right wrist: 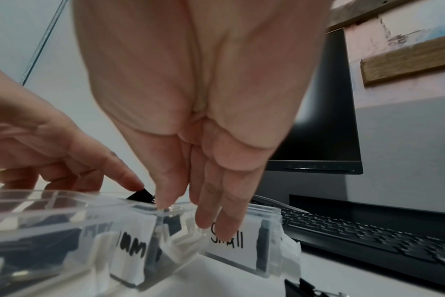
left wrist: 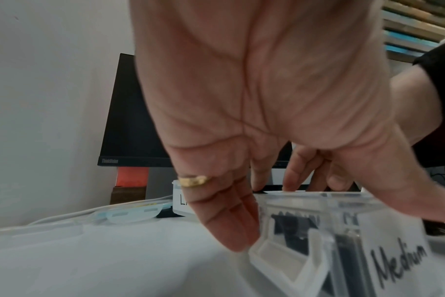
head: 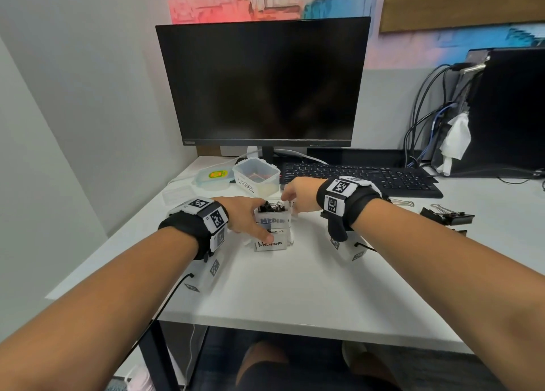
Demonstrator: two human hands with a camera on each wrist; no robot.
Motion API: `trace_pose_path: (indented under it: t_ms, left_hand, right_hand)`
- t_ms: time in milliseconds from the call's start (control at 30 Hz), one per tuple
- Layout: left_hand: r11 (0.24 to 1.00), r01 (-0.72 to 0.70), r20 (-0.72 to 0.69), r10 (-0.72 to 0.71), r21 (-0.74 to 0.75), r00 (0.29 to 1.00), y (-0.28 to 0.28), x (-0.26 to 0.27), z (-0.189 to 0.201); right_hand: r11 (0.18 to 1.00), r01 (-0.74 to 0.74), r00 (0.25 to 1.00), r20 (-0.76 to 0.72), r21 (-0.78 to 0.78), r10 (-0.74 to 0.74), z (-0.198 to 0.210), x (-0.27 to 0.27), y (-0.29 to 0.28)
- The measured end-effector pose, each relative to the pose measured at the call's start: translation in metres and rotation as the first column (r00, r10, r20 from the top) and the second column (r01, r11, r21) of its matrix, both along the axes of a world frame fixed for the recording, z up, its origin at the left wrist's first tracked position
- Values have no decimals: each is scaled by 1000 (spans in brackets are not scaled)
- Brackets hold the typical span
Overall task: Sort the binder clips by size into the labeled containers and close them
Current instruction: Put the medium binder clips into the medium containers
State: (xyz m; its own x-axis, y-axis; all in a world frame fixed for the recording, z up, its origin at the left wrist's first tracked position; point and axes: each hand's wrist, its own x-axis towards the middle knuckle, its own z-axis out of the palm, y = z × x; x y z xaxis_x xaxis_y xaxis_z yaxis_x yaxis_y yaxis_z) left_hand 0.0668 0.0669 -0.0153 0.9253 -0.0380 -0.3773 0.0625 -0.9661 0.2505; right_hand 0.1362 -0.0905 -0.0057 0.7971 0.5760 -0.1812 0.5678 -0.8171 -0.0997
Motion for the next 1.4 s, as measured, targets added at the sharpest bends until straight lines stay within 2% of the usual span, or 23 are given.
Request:
trace_pose_path:
  t_ms: [233, 500, 567, 700, 867, 1067, 1200, 1400]
  left_hand:
    - [998, -52, -83, 49, -36, 995, 4, 7, -4]
    - [998, -35, -87, 31, -47, 996, -1, 13, -4]
    - [1000, -22, -48, 21, -12, 999, -4, 12, -4]
    - [999, -28, 116, 24, 32, 993, -12, 11, -4]
    - [998, -57, 155, 51, 34, 987, -17, 14, -7]
    - [995, -95, 52, 94, 9, 994, -4, 13, -2]
    - [995, -86, 7, 86, 49, 996, 2, 10, -6]
    - [978, -139, 3, 142, -157, 990, 4, 9, -9]
  right_hand:
    - [996, -67, 998, 12, -58, 68, 2, 1, -5]
    - [997, -66, 997, 29, -48, 68, 6, 1, -10]
    - [998, -42, 998, 37, -53, 44, 5, 3, -12]
    - [995, 53, 994, 100, -89, -44, 3, 5, -25]
    - [942, 108, 991, 115, -318, -75, -2, 8, -43]
    - [888, 32, 999, 53, -460, -9, -7, 9, -51]
    - [918, 32, 999, 51, -396, -13, -4, 9, -51]
    - [944, 19, 1000, 7, -330, -18, -4, 9, -45]
